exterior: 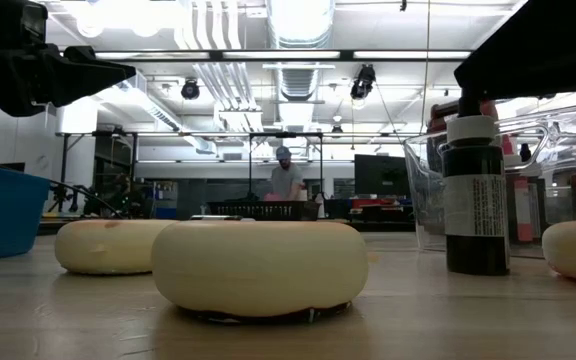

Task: Pick & Place Food Item
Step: Put the bottom black food coloring bottle into the transparent bin

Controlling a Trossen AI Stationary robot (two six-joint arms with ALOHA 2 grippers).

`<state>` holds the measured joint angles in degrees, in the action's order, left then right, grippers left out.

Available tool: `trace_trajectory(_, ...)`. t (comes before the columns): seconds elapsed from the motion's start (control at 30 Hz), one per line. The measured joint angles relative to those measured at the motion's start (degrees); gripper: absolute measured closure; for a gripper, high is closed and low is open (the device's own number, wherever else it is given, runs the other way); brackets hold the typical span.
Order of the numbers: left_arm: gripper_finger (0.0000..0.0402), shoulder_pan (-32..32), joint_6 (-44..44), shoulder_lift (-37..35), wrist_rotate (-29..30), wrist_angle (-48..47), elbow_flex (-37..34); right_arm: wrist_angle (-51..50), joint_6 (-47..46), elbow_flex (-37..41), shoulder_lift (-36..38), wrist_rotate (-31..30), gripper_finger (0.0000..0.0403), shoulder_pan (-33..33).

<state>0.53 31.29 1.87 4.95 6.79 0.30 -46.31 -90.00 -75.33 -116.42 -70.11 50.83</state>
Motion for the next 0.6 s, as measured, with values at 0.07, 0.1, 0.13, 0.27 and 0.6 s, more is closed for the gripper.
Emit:
trace_trajectory(0.07,0.0202,0.0,0.0,0.0,0.0,0.0,0.0,0.0,0.0,0.0,0.0,-0.2,0.0271,0.0)
trace_trajectory(0.1,0.0202,0.0,0.0,0.0,0.0,0.0,0.0,0.2,0.0,0.0,0.0,-0.4,0.0272,0.0)
trace_trajectory(0.13,0.0202,0.0,0.0,0.0,0.0,0.0,0.0,0.5,0.0,0.0,0.0,-0.9,0.0273,0.0)
trace_trajectory(0.27,0.0202,0.0,0.0,0.0,0.0,0.0,0.0,2.8,0.9,-0.4,0.0,-3.3,0.0275,0.3)
trace_trajectory(0.6,0.0202,0.0,0.0,0.0,0.0,0.0,0.0,-1.9,1.7,-2.1,0.3,-9.4,0.0269,1.8)
